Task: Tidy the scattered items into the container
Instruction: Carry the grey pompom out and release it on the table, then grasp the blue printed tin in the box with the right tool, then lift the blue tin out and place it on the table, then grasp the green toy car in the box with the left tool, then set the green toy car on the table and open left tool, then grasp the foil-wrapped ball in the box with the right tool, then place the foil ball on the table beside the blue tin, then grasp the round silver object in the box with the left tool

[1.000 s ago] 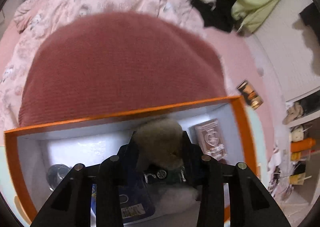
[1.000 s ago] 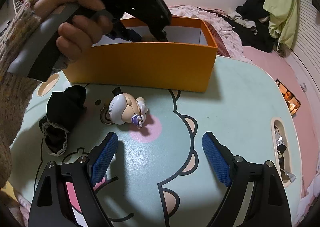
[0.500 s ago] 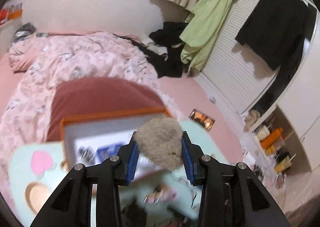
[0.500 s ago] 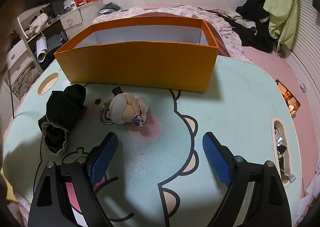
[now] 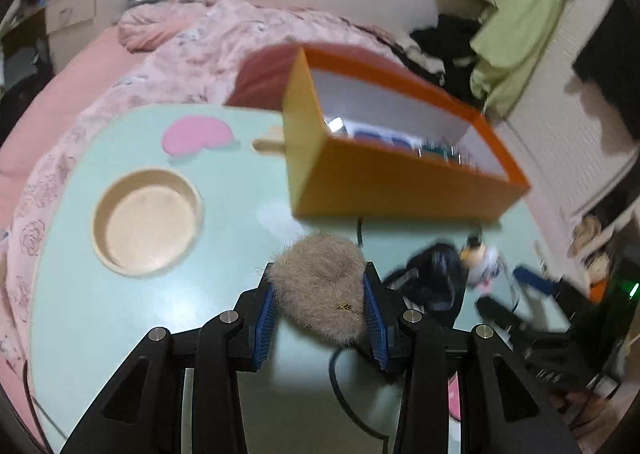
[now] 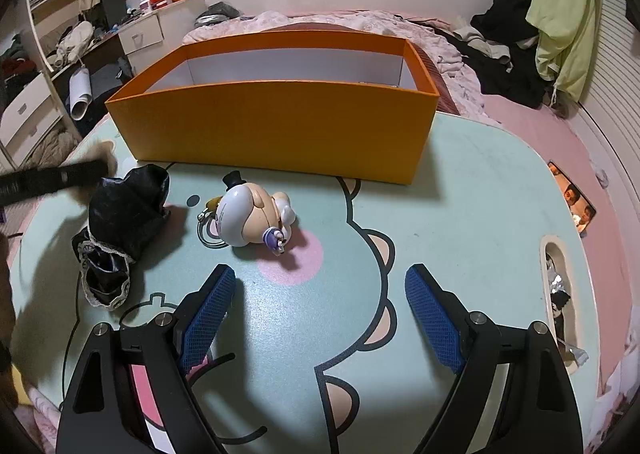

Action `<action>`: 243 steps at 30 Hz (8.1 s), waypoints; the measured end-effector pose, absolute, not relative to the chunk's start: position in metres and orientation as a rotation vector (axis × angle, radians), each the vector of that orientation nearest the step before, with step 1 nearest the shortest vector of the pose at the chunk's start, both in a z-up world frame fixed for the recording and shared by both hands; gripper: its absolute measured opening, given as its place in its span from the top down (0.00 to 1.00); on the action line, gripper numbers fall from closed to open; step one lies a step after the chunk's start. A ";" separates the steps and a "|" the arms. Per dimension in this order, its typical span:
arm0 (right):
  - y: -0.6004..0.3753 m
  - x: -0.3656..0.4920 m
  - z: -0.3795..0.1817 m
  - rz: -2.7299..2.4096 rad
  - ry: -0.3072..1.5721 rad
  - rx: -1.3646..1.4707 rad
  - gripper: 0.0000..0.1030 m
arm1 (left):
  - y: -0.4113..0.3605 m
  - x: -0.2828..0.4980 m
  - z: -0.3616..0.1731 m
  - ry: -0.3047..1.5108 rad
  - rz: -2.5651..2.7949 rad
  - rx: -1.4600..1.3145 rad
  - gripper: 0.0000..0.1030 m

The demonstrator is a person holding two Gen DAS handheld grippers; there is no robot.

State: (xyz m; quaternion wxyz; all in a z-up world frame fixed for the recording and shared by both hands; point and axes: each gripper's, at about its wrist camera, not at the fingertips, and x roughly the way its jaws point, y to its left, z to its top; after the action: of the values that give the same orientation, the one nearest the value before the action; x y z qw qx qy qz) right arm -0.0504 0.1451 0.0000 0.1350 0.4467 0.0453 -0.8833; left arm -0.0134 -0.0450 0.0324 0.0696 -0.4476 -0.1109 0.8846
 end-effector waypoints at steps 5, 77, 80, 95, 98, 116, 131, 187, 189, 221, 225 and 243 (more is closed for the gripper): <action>0.150 -0.048 0.001 -2.584 0.074 1.298 0.16 | -0.026 -0.008 0.032 -0.278 2.644 -1.309 0.55; 0.165 -0.094 0.036 -2.409 -0.071 1.428 0.35 | -0.068 -0.003 0.094 -0.399 2.714 -1.002 0.24; 0.155 -0.092 0.017 -2.425 0.030 1.470 0.35 | -0.049 -0.027 0.119 -0.313 2.679 -0.998 0.24; 0.176 -0.074 0.029 -2.486 -0.173 1.217 0.30 | 0.057 -0.181 0.102 0.066 2.253 -1.451 0.44; 0.179 -0.073 0.032 -2.487 -0.201 1.218 0.30 | 0.077 -0.192 0.092 0.233 2.081 -1.458 0.47; 0.198 -0.075 0.025 -2.443 -0.331 1.250 0.30 | 0.109 -0.211 0.033 0.582 2.001 -1.496 0.68; 0.194 -0.070 0.024 -2.433 -0.340 1.263 0.30 | 0.063 -0.182 0.099 0.285 2.195 -1.268 0.74; 0.144 -0.108 0.091 -2.206 -0.144 1.193 0.65 | -0.057 -0.034 0.109 -0.175 2.626 -1.017 0.46; 0.147 -0.096 0.086 -2.211 -0.116 1.216 0.65 | -0.056 -0.044 0.111 -0.153 2.619 -1.036 0.46; 0.203 -0.060 0.019 -2.295 -0.332 1.331 0.33 | 0.022 -0.199 0.097 0.349 2.155 -1.734 0.55; 0.206 -0.062 0.014 -2.276 -0.343 1.349 0.33 | 0.031 -0.202 0.084 0.466 2.108 -1.799 0.59; 0.212 -0.061 0.009 -2.253 -0.399 1.368 0.33 | 0.049 -0.197 0.027 0.858 1.984 -1.964 0.73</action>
State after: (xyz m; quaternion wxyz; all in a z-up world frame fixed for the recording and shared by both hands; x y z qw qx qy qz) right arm -0.0608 0.2122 0.0091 0.2357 0.4986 -0.1454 -0.8214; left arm -0.1973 0.0490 0.0273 0.1103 -0.6682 0.2921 0.6752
